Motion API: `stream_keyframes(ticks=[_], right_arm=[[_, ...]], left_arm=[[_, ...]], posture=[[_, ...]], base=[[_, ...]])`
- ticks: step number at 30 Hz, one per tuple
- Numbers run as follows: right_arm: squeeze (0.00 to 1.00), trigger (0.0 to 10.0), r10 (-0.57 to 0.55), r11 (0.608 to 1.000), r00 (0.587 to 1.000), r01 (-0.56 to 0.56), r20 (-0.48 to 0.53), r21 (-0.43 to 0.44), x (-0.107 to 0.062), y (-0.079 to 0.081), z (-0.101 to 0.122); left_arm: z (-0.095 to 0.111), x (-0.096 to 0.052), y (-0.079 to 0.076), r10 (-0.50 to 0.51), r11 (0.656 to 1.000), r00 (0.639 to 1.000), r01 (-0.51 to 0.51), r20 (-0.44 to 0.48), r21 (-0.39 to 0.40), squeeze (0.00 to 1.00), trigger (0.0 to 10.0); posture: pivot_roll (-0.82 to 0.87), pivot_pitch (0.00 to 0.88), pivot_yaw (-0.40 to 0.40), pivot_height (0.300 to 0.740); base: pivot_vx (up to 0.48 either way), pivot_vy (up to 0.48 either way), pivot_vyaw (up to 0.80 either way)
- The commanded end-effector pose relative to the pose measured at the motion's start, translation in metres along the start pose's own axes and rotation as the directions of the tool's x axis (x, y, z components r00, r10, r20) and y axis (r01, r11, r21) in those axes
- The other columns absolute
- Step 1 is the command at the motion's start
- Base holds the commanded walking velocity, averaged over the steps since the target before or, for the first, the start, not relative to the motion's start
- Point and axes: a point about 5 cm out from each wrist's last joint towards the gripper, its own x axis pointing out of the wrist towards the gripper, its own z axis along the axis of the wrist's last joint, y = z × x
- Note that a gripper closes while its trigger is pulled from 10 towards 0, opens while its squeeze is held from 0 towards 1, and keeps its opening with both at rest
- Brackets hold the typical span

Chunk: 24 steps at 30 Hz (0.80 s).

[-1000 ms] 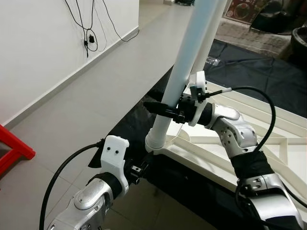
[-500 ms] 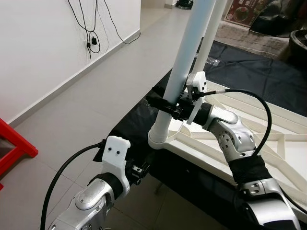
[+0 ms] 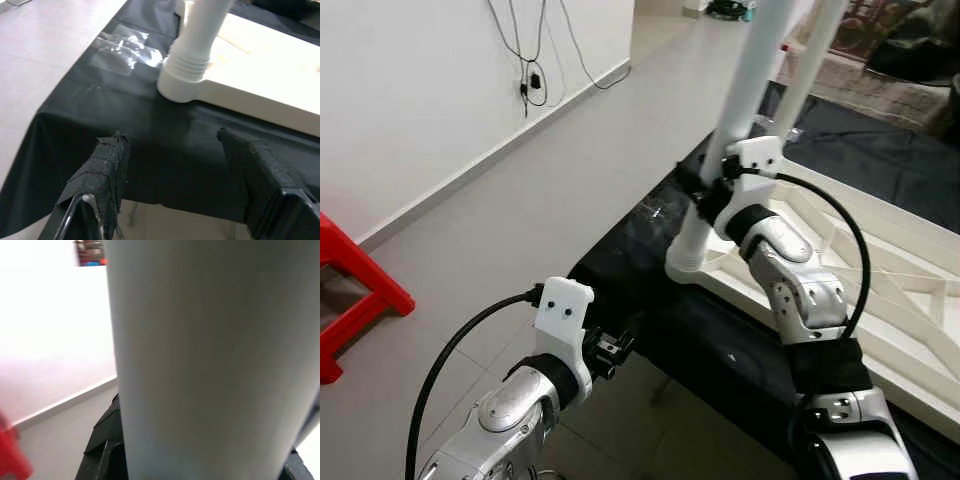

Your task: Building children table

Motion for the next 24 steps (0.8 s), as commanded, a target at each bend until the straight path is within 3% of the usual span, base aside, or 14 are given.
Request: stream_keyframes(ticks=[1,2,3,4,6,7,9,13,14,15,19,21,24], right_arm=[[0.00,10.0,-0.409,0.910,0.889,0.413,-0.204,-0.026,-0.019,-0.044,-0.043],[0.00,10.0,-0.409,0.910,0.889,0.413,-0.204,-0.026,-0.019,-0.044,-0.043],[0.00,10.0,-0.556,0.825,0.808,0.564,-0.194,-0.017,-0.027,-0.049,-0.043],[0.00,10.0,-0.556,0.825,0.808,0.564,-0.194,-0.017,-0.027,-0.049,-0.043],[0.00,10.0,-0.713,0.694,0.689,0.720,-0.130,0.007,-0.036,-0.042,-0.037],[0.00,10.0,-0.713,0.694,0.689,0.720,-0.130,0.007,-0.036,-0.042,-0.037],[0.00,10.0,-0.787,0.613,0.612,0.790,-0.079,0.017,-0.037,-0.027,-0.032],[0.00,10.0,-0.804,0.592,0.592,0.806,-0.059,0.011,-0.036,-0.022,-0.029],[0.00,10.0,-0.850,0.524,0.521,0.852,-0.074,-0.021,-0.037,-0.014,-0.029],[0.00,10.0,-0.869,0.491,0.486,0.871,-0.086,-0.038,-0.038,-0.013,-0.030],[0.00,10.0,-0.887,0.456,0.451,0.889,-0.102,-0.041,-0.040,-0.009,-0.030],[0.00,10.0,-0.885,0.459,0.454,0.888,-0.107,-0.032,-0.041,-0.005,-0.030],[0.00,10.0,-0.863,0.501,0.495,0.865,-0.100,-0.036,-0.039,0.001,-0.028]], left_arm=[[-0.002,0.004,0.001,0.000,1.000,1.000,0.000,-0.003,-0.012,0.00,10.0],[-0.002,0.004,0.001,0.000,1.000,1.000,0.000,-0.003,-0.012,0.00,10.0],[-0.001,0.005,0.002,0.000,1.000,1.000,0.000,0.002,-0.009,0.00,10.0],[-0.001,0.005,0.002,0.000,1.000,1.000,0.000,0.002,-0.009,0.00,10.0],[0.001,0.007,0.003,-0.001,1.000,1.000,0.001,0.011,-0.005,0.00,10.0],[0.001,0.007,0.003,-0.001,1.000,1.000,0.001,0.011,-0.005,0.00,10.0],[0.002,0.010,0.003,-0.004,1.000,1.000,0.004,0.017,-0.004,0.00,10.0],[0.002,0.010,0.003,-0.005,1.000,1.000,0.005,0.017,-0.004,0.00,10.0],[0.002,0.010,0.002,-0.008,1.000,1.000,0.008,0.017,-0.003,0.00,10.0],[0.002,0.009,0.002,-0.009,1.000,1.000,0.009,0.017,-0.002,0.00,10.0],[0.001,0.010,0.002,-0.013,1.000,1.000,0.013,0.016,-0.003,0.00,10.0],[0.001,0.010,0.001,-0.016,1.000,1.000,0.016,0.016,-0.004,0.00,10.0],[0.000,0.011,0.001,-0.022,1.000,1.000,0.023,0.013,-0.006,0.00,10.0]], posture=[[0.19,0.182,-0.125,0.740],[0.19,0.182,-0.125,0.740],[0.19,0.181,-0.123,0.740],[0.19,0.181,-0.123,0.740],[0.18,0.176,-0.122,0.740],[0.18,0.176,-0.122,0.740],[0.19,0.170,-0.118,0.740],[0.20,0.169,-0.119,0.740],[0.20,0.164,-0.119,0.740],[0.20,0.163,-0.118,0.740],[0.20,0.163,-0.119,0.740],[0.20,0.161,-0.117,0.740],[0.19,0.156,-0.114,0.740]], base=[[0.000,0.000,0.00],[0.000,0.000,0.00],[0.000,0.000,0.00],[0.000,0.000,0.00],[0.000,0.000,0.00],[0.000,0.000,0.00],[0.000,0.000,0.00],[0.000,0.000,0.00],[0.000,0.000,0.00],[0.000,0.000,0.00],[0.000,0.000,0.00],[0.000,0.000,0.00],[0.000,0.000,0.00]])
